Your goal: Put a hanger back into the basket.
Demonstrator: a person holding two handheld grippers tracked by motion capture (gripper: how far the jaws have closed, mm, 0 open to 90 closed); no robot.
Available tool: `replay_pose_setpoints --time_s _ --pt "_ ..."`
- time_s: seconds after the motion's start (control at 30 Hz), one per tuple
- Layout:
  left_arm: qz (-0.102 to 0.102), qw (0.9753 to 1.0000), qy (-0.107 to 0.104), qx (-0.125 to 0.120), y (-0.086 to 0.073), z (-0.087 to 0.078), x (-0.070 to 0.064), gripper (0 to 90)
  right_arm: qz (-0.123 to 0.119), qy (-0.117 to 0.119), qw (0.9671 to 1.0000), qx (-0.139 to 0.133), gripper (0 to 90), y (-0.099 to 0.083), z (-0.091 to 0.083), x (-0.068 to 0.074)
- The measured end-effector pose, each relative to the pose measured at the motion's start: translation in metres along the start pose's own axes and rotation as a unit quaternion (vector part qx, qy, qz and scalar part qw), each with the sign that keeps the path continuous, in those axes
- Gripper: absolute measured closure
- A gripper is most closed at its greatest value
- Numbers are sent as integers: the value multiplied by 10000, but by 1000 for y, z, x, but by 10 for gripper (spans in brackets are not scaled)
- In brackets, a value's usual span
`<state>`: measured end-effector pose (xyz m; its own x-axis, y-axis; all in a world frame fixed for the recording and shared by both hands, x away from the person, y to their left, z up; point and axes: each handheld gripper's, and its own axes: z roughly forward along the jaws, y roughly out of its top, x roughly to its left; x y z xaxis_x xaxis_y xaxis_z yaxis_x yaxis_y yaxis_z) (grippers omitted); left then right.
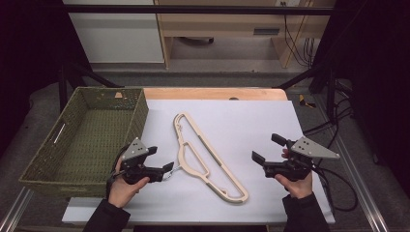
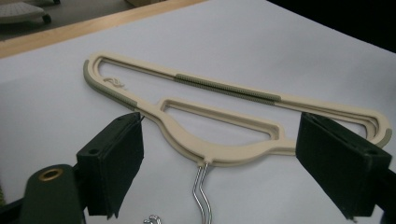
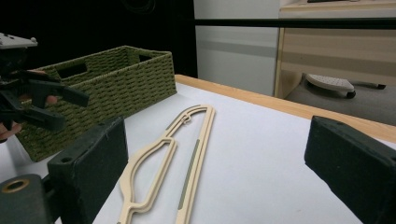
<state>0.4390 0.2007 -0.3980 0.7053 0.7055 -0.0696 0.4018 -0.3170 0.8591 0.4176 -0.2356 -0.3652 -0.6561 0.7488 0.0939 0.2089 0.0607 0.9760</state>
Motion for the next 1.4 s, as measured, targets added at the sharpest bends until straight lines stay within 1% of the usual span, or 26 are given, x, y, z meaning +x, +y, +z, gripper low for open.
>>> replay_pose_setpoints --time_s 0.07,0.2,0.23,0.27,0.3,0.33,0.37,0.4,0.5,0.53,0.57,0.63,0.67,0.7,0.77,0.8,0.9,0.97,1.0,1.03,1.07,1.1,1.13,1.27,1.3,1.4 --pt "-5 10000 -18 70 -2 5 0 177 -42 -1 10000 19 66 0 1 0" --pt "-5 9997 -68 244 -5 16 0 201 -29 12 10000 55 66 -1 2 0" --pt "-18 9996 -77 258 -6 18 0 215 -32 24 10000 51 66 -1 2 1" --pt "-44 9994 -85 340 -8 24 1 235 -44 32 10000 61 66 -2 3 1" --pt "-44 9994 -85 340 -8 24 1 244 -44 32 10000 61 66 -2 3 1" --pt "-98 9989 -146 434 -10 30 2 253 -10 28 10000 77 67 -2 3 1" --pt "-98 9989 -146 434 -10 30 2 266 -10 28 10000 77 67 -2 3 1" --pt "-118 9985 -137 518 -13 35 3 278 -26 24 10000 84 66 -2 4 1" --pt "-130 9981 -153 578 -15 38 5 301 -23 28 9999 96 66 -2 4 1" --pt "-116 9977 -142 659 -16 41 5 320 -38 42 9999 98 67 -2 5 1" --pt "-116 9977 -142 659 -16 41 5 333 -38 42 9999 98 67 -2 5 1" --pt "-93 9970 -177 741 -18 45 6 345 -26 47 9999 103 66 -3 5 1" --pt "-108 9966 -152 805 -21 50 6 369 -60 37 9999 116 66 -3 5 1" --pt "-108 9966 -152 805 -21 50 6 384 -60 37 9999 116 66 -3 5 1" --pt "-89 9957 -150 910 -24 54 9 397 -44 35 9999 118 66 -3 6 1" --pt "-116 9947 -106 1021 -26 57 12 422 -38 41 9999 133 66 -3 6 1" --pt "-164 9940 -94 1076 -28 60 14 485 -49 46 9999 125 66 -3 7 1" --pt "-195 9935 -131 1115 -30 63 15 504 -33 55 9999 132 66 -4 7 1" --pt "-177 9934 -141 1128 -30 64 15 543 -29 39 9998 181 66 -4 8 2" --pt "-171 9933 -154 1133 -31 65 15 543 -29 39 9998 181 66 -4 8 2" --pt "-190 9931 -145 1152 -32 67 15 579 -29 58 9998 176 66 -4 8 2" --pt "-190 9931 -145 1152 -32 67 15 593 -29 58 9998 176 66 -4 8 2" --pt "-147 9925 -159 1206 -33 69 17 608 -35 49 9998 191 66 -5 9 2" --pt "-151 9918 -221 1247 -35 72 16 656 -46 67 9998 208 66 -5 10 2" --pt "-72 9916 -213 1270 -35 73 16 656 -46 67 9998 208 66 -5 10 2" --pt "-64 9908 -224 1333 -36 76 16 703 -65 74 9997 211 66 -6 11 3"
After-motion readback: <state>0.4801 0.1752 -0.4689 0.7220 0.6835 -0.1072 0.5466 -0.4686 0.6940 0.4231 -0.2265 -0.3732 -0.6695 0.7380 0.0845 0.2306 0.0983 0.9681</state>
